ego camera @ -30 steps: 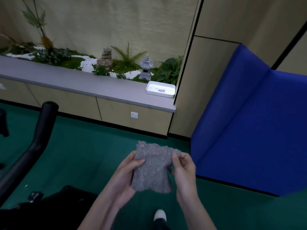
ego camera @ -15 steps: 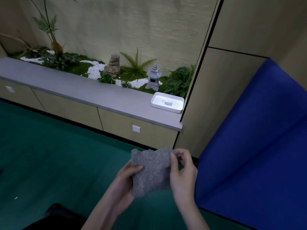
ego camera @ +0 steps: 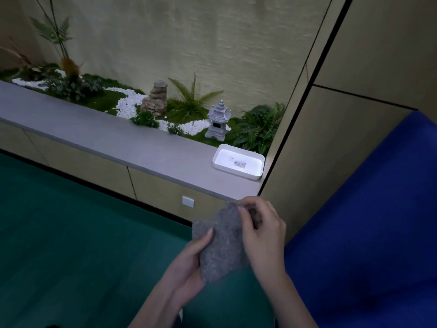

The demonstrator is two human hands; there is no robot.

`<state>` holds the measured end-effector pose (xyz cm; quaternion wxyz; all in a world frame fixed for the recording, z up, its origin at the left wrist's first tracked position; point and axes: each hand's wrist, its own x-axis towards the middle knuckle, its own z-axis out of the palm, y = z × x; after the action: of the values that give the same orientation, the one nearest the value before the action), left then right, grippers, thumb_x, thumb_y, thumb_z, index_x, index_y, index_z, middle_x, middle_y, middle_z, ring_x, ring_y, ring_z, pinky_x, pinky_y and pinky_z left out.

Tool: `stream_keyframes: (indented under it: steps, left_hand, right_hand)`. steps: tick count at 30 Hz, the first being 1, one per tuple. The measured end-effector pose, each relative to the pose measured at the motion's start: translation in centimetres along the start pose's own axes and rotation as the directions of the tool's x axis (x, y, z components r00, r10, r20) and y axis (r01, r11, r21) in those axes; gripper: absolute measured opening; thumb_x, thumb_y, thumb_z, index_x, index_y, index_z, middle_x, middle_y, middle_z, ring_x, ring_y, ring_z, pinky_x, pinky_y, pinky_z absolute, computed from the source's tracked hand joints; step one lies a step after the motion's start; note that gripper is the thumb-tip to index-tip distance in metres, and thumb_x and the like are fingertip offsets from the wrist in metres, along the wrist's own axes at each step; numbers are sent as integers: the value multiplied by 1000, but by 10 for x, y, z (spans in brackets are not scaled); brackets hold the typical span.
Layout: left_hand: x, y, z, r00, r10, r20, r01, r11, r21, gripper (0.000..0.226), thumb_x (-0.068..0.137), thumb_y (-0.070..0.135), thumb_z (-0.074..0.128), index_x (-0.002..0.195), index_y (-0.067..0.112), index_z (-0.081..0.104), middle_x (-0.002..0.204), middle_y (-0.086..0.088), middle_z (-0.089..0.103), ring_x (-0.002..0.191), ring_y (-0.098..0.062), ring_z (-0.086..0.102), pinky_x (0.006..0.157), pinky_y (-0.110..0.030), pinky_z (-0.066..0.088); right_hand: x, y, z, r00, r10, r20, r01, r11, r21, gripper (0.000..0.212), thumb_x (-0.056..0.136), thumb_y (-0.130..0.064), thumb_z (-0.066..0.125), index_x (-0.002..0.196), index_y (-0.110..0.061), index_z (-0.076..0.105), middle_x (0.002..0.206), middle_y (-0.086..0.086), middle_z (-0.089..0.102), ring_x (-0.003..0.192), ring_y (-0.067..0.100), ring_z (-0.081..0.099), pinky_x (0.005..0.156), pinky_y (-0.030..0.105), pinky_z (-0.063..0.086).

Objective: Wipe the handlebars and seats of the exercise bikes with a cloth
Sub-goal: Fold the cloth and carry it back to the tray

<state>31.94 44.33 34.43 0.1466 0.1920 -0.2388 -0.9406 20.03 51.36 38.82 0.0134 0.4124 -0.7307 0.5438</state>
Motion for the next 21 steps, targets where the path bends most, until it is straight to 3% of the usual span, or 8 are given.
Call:
stream_keyframes:
  steps: [3,5,9,12,15,18,21]
  left_hand:
    - [35,38,-8,999,-21,32,20,998,51,55,70,26,80,119,4,64,128,-19,59,115,-31,59,83,-38,54]
    - [60,66,-12,999,-30,35,27,998,60,57,68,23,82,118,1,64,126,-21,59,113,-32,60,81,-38,55]
    - [104,112,-29,997,-73,35,72,997,33,60,66,21,83,119,2,63,127,-22,58,114,-34,60,82,-41,55]
    - [132,141,-45,993,-112,37,110,993,46,56,69,22,81,118,2,64,128,-22,58,116,-35,58,83,-41,54]
    - [161,166,-57,989,-148,28,147,989,33,56,69,25,82,118,4,64,128,-20,59,116,-34,58,83,-41,54]
    - [191,182,-63,985,-172,17,171,983,72,50,81,33,74,123,7,62,130,-18,58,120,-33,55,89,-43,52]
    - [224,195,-64,992,-124,-30,128,971,203,42,91,36,58,125,11,61,129,-16,59,120,-31,56,90,-39,52]
  right_hand:
    - [46,21,23,968,251,18,-250,954,166,11,89,-4,63,83,-13,64,80,-10,67,80,0,64,71,10,47]
    - [76,33,44,919,381,101,-395,891,225,7,89,-4,61,84,-8,62,83,-1,70,82,8,65,71,15,48]
    - [122,52,87,729,624,281,-684,665,300,10,93,-11,59,84,-7,62,89,9,70,81,18,63,70,25,50]
    - [141,61,109,569,716,404,-823,487,294,26,93,-39,57,100,-17,68,100,4,72,90,16,69,73,28,55]
    - [155,68,125,437,653,618,-898,273,346,50,89,-63,45,112,-26,69,110,2,72,101,18,69,77,31,57]
    - [172,78,137,442,675,590,-888,237,394,52,87,-63,49,114,-23,69,112,2,72,104,19,68,79,31,57]
    - [194,96,151,564,715,414,-808,373,456,43,86,-50,57,110,-18,70,104,0,74,96,16,70,71,28,58]
